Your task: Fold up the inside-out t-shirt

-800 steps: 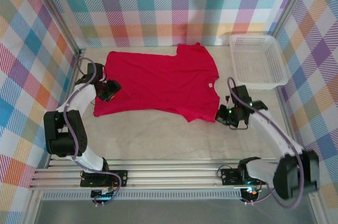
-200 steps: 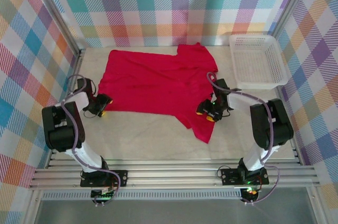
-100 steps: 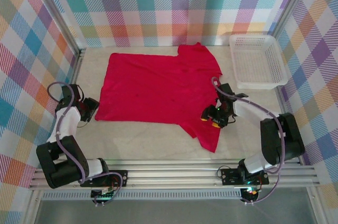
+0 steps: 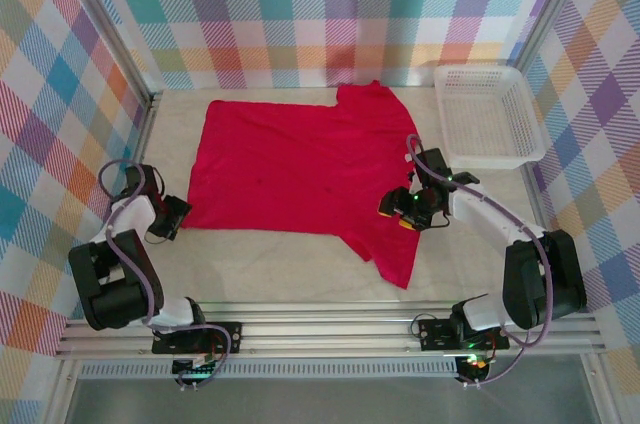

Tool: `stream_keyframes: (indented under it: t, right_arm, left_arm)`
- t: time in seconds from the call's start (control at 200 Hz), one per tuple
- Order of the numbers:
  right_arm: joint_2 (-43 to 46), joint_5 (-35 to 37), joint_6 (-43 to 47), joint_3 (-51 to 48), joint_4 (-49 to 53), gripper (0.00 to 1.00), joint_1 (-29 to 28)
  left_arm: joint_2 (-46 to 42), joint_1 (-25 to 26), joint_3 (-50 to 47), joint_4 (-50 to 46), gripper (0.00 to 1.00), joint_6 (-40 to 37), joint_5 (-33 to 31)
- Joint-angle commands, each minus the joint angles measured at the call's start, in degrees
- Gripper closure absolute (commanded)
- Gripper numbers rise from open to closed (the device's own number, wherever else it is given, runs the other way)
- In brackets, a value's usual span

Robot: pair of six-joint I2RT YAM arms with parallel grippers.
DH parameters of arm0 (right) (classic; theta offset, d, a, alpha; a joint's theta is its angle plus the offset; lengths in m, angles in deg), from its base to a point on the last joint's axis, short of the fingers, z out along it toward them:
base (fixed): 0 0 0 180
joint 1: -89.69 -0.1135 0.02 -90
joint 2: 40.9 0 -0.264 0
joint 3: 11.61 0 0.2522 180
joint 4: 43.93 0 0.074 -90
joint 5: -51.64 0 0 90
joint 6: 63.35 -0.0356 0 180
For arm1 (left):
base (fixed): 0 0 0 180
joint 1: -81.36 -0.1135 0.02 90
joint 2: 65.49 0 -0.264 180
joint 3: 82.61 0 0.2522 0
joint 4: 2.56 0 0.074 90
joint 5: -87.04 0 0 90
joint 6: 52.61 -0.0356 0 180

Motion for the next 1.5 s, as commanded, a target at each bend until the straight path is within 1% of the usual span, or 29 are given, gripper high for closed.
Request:
stream_keyframes:
  t: [0.0, 0.09, 0.13, 0.165, 0.185, 0.21, 0.25, 0.295, 0.335, 0.475, 0.665, 0.76, 0.905, 0.995, 1.11, 1.23, 1.395, 1.495]
  right_arm:
    - [1.43, -1.15, 1.21, -0.39, 2.20, 0.39, -0.24]
    - [2.47, -0.82, 1.21, -0.73, 3.82, 0.39, -0.45]
    - [3.00, -0.33, 1.25, -0.81, 5.03, 0.39, -0.76]
    - [3.41, 0.37, 1.21, -0.98, 6.41, 0.39, -1.38]
    - [3.71, 0.80, 1.28, -1.07, 7.26, 0.39, -1.73]
    - [4.01, 1.24, 1.17, -1.24, 8.23, 0.39, -2.32]
    - [4.34, 2.03, 0.97, -1.66, 9.85, 0.39, -3.47]
    - [4.72, 2.68, 0.40, -2.36, 11.36, 0.39, -4.65]
    - [4.92, 3.15, -0.08, -3.13, 12.67, 0.40, -5.76]
    - [6.73, 5.77, -3.21, -6.21, 17.33, 0.43, -9.37]
    - [11.91, 7.98, -6.48, -9.99, 21.05, 0.52, -10.61]
    - [12.22, 8.46, -7.16, -11.64, 20.20, 0.60, -10.61]
    - [11.46, 5.35, -9.34, -14.20, 15.23, 0.60, -11.41]
    - [10.84, 5.42, -10.82, -14.84, 13.73, 0.56, -13.16]
    - [9.99, 5.47, -12.48, -16.43, 10.86, 0.56, -14.79]
    - [9.75, 6.96, -14.35, -17.83, 8.35, 0.57, -16.48]
    - [9.39, 7.84, -16.17, -20.05, 5.20, 0.59, -16.94]
    - [9.21, 8.43, -16.55, -20.55, 4.68, 0.64, -17.11]
  left_arm:
    - [2.40, -0.87, -1.38, 2.54, 0.48, 1.71, -0.61]
    - [4.89, -0.87, -1.33, 3.86, 0.50, 1.74, -0.51]
    - [5.97, -0.87, -1.15, 4.65, 0.53, 1.78, -0.52]
    - [6.84, -0.86, -0.78, 5.02, 0.61, 1.80, -0.45]
    - [7.17, -0.83, -0.41, 5.13, 0.67, 1.66, -0.36]
    - [7.46, -0.83, -0.03, 5.18, 0.77, 1.55, -0.29]
    - [7.36, -0.83, 0.59, 5.18, 0.88, 1.50, -0.24]
    - [6.49, -0.84, 1.07, 5.02, 0.96, 1.69, -0.22]
    - [5.03, -0.81, 1.49, 4.77, 1.00, 1.85, -0.21]
    - [-0.07, -0.31, 2.81, 3.32, 1.00, 2.01, -0.70]
    - [-2.44, 2.13, 3.70, 3.30, 1.00, 2.93, 0.16]
    - [-2.31, 2.89, 3.71, 3.77, 1.00, 3.29, 0.84]
    - [-2.27, 2.99, 3.99, 3.76, 1.00, 3.03, 0.96]
    - [-2.36, 2.98, 4.29, 3.56, 1.00, 2.90, 1.15]
    - [-2.52, 2.95, 4.14, 3.68, 1.00, 3.11, 1.39]
    - [-2.95, 3.00, 4.15, 3.47, 1.00, 3.08, 1.25]
    - [-3.50, 2.96, 4.67, 3.00, 1.00, 3.16, 1.03]
    - [-3.92, 2.98, 4.91, 2.42, 1.00, 2.94, 0.89]
